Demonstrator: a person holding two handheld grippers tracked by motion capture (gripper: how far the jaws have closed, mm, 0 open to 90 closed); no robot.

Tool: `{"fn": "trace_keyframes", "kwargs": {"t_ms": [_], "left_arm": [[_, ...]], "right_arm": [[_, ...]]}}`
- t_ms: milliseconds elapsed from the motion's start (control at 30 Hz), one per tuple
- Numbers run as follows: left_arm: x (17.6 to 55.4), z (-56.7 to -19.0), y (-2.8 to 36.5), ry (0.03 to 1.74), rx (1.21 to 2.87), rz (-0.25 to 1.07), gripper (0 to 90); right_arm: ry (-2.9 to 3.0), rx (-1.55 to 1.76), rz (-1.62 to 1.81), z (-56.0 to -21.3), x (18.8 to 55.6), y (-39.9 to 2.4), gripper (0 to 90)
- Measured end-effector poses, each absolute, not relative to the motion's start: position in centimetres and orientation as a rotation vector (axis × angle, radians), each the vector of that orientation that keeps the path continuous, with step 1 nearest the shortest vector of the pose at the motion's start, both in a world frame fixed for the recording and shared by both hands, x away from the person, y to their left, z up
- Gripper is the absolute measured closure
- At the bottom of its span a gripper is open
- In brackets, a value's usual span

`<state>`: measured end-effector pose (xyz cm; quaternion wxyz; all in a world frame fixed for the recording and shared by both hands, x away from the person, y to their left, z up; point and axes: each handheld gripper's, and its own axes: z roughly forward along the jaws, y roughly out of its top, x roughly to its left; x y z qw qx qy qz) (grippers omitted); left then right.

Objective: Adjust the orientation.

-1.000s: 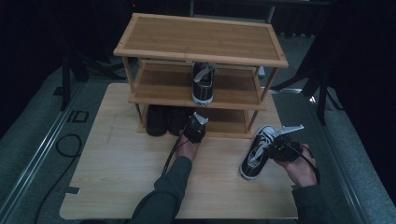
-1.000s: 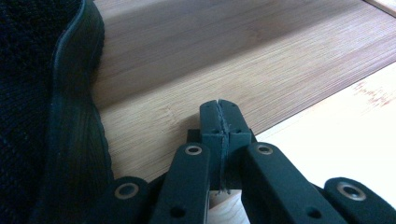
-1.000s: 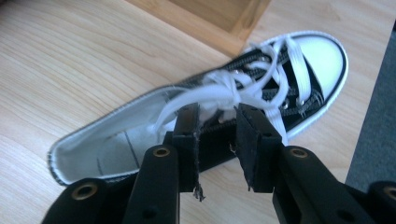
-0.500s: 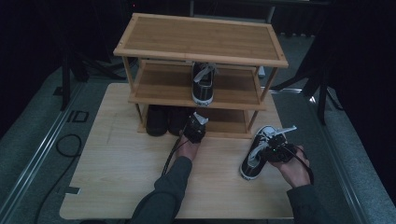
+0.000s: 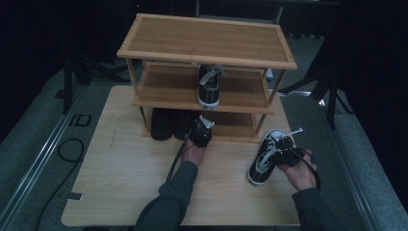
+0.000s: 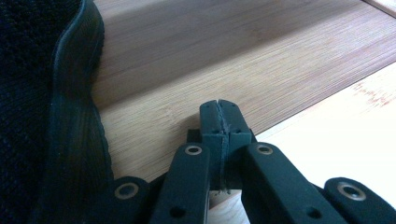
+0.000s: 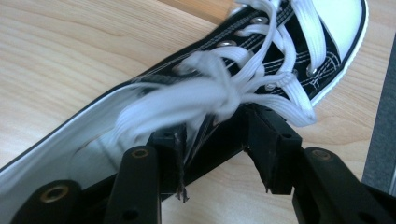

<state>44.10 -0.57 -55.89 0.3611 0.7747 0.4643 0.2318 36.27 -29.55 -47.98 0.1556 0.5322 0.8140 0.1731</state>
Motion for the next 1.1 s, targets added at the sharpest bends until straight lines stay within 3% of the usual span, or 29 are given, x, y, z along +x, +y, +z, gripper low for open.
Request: {"fn": "trace_keyframes", "kwargs": {"t_ms": [333,1100], "left_arm": [[44.1,-55.9,-0.5,1.197,1.995,0.593,89.8],[44.1,-55.9,-0.5,1.195,1.996,0.593,89.8]], "right_arm": [[2.305,1.571,0.527,-48.4,36.4,-30.5,80.5],[2.274,1.475,0.6,-46.7,33.3,-31.3,83.7]]}}
